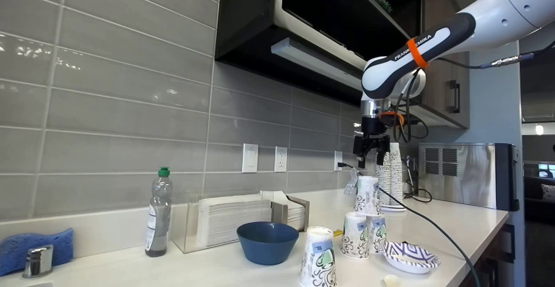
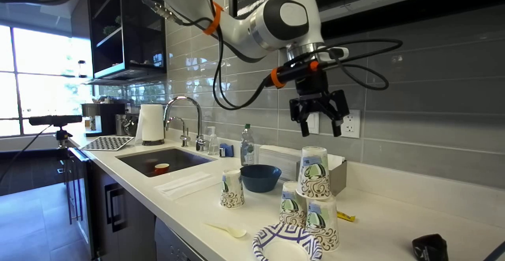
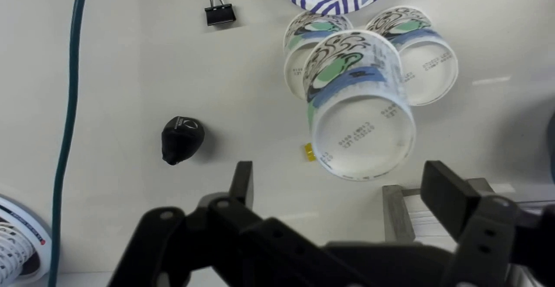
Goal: Stack three coffee cups into a pyramid then put the fourth coffee cup on top of the coffee cup at the top.
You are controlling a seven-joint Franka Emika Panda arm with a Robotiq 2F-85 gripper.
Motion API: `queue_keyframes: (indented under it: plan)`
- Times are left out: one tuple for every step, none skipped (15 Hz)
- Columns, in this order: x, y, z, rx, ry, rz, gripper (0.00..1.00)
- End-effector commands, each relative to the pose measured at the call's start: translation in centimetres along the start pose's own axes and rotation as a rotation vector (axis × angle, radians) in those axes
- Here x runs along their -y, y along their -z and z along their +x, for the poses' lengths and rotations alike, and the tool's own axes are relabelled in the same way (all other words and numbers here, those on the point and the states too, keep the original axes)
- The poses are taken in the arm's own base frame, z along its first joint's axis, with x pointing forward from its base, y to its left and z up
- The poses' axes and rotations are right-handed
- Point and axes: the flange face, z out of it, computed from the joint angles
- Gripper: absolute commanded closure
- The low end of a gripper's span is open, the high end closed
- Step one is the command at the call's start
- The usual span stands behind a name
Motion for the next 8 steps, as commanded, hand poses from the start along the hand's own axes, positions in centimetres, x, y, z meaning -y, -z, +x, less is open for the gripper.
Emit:
queue_keyframes:
  plan:
    - [3.2, 2.7, -1.8, 0.021, 0.061, 0.050, 0.00]
    - [4.4, 3.0, -2.3, 0.035, 0.083, 0.066, 0.00]
    - [5.6, 3.2, -2.8, 0.049, 0.107, 0.081, 0.00]
    - [7.0, 3.2, -3.2, 0.062, 0.138, 0.094, 0.00]
    - [8.3, 3.0, -3.7, 0.074, 0.166, 0.103, 0.00]
    - [9.8, 2.6, -4.1, 0.086, 0.205, 0.115, 0.00]
    - [11.0, 2.2, -4.2, 0.069, 0.248, 0.111, 0.00]
    - [9.5, 2.7, -3.0, 0.072, 0.186, 0.086, 0.00]
